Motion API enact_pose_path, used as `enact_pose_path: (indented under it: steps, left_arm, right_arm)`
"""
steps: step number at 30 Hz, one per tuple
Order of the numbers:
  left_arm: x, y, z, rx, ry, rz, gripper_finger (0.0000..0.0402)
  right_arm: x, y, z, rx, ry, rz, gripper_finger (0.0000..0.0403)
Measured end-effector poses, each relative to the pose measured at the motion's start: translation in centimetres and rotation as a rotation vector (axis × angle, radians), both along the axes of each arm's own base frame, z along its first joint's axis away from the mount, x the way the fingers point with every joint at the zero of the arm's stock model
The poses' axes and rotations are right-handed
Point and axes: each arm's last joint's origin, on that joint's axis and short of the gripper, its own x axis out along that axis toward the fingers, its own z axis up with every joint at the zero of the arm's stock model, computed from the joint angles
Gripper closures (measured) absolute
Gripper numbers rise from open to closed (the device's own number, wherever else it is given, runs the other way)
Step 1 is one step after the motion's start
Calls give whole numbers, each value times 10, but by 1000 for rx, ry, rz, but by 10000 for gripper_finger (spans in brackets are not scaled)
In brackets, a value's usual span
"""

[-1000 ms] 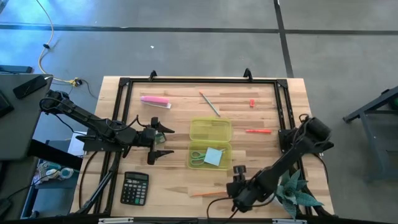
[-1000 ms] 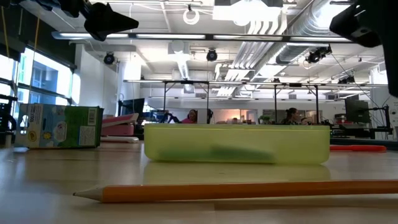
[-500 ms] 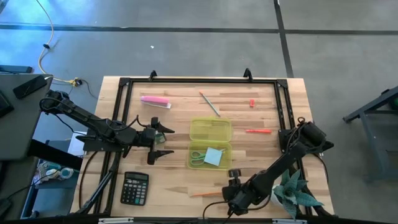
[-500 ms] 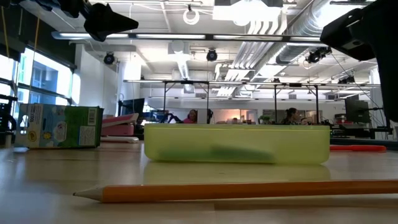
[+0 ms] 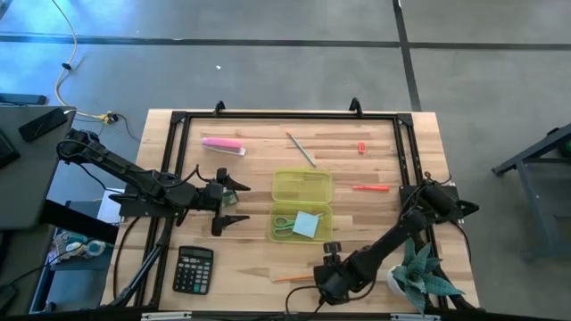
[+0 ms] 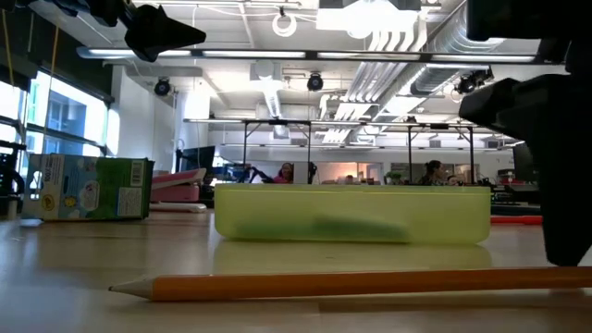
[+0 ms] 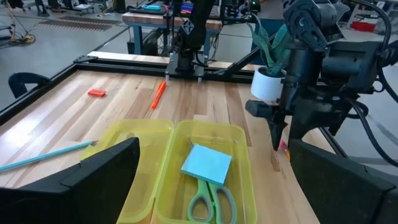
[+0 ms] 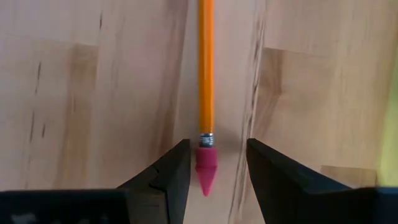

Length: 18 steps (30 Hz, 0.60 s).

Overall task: Pack school essentials
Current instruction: Put the yellow pencil into the supply box

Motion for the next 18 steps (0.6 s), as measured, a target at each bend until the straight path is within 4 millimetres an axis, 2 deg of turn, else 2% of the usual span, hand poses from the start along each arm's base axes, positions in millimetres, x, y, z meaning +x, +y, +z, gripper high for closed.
enact_pose_path:
  steps: [4,14,18]
  left_arm:
    - [0,0,0,0,0,0,2]
    - [0,0,0,0,0,0,2]
    - [0,0,0,0,0,0,2]
  right_arm:
    - [3,-2,-1,53,39,-14,269]
    - [3,-2,-2,57,47,-22,381]
    - [2,-2,-2,45,50,1,394]
